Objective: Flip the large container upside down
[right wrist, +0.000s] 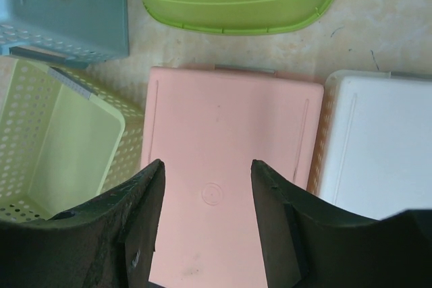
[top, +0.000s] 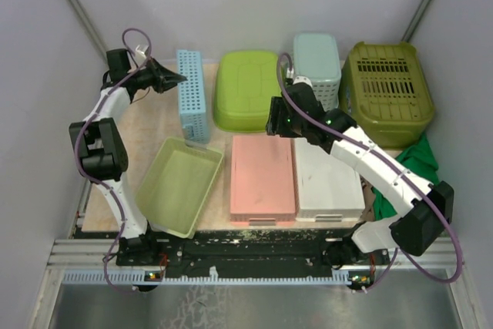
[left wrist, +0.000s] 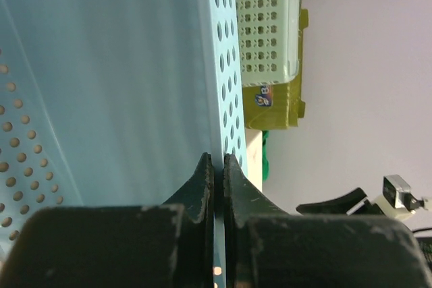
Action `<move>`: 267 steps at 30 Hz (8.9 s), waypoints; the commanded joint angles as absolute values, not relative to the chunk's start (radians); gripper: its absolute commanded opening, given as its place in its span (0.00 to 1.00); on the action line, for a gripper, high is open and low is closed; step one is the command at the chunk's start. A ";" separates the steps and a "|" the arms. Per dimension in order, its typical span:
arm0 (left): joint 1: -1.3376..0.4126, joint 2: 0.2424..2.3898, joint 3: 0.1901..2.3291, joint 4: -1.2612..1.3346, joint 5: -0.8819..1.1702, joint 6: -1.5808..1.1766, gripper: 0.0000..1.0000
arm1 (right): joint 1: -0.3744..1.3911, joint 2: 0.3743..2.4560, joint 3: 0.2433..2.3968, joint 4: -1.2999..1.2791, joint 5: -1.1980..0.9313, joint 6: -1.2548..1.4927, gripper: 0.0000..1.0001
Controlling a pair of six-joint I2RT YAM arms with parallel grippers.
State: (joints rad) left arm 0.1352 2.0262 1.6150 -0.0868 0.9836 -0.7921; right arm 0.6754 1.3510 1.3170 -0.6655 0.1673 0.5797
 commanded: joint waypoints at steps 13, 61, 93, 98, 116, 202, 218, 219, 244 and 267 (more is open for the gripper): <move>0.276 2.115 1.683 -0.296 1.140 -0.503 0.00 | 0.669 1.280 1.367 -0.729 0.287 0.643 0.54; 0.208 1.836 1.882 -0.842 0.132 -0.169 0.95 | 0.669 1.178 1.178 -0.627 0.324 0.604 0.57; -0.276 1.734 1.314 -0.590 0.052 -0.305 0.82 | 0.669 1.037 1.041 -0.612 0.334 0.623 0.57; -0.238 1.821 1.397 -0.592 0.036 -0.256 0.82 | 0.670 0.985 1.009 -0.598 0.342 0.639 0.57; -0.248 1.497 1.421 -0.794 -0.095 -0.276 0.91 | 0.669 0.890 0.934 -0.538 0.294 0.614 0.57; 0.108 1.254 0.746 -0.140 1.267 -0.760 0.00 | 0.669 0.990 0.961 -0.477 0.279 0.618 0.56; 0.180 1.257 0.887 -0.654 0.745 -0.282 0.00 | 0.670 1.014 0.957 -0.468 0.272 0.602 0.56; 0.180 1.254 0.894 -0.667 0.721 -0.275 0.00 | 0.669 1.019 0.958 -0.465 0.269 0.601 0.56; 0.119 1.122 0.892 -0.551 0.836 -0.289 0.00 | 0.669 1.118 0.990 -0.410 0.212 0.600 0.55; 0.082 1.243 0.670 0.197 1.337 -0.908 0.00 | 0.669 1.069 0.960 -0.422 0.222 0.612 0.55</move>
State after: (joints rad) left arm 0.0402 1.2320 0.6853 0.0803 1.2720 -0.8490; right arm 0.6754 1.1076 0.9325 -0.4568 0.2108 0.6128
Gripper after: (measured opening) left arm 0.070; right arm 0.553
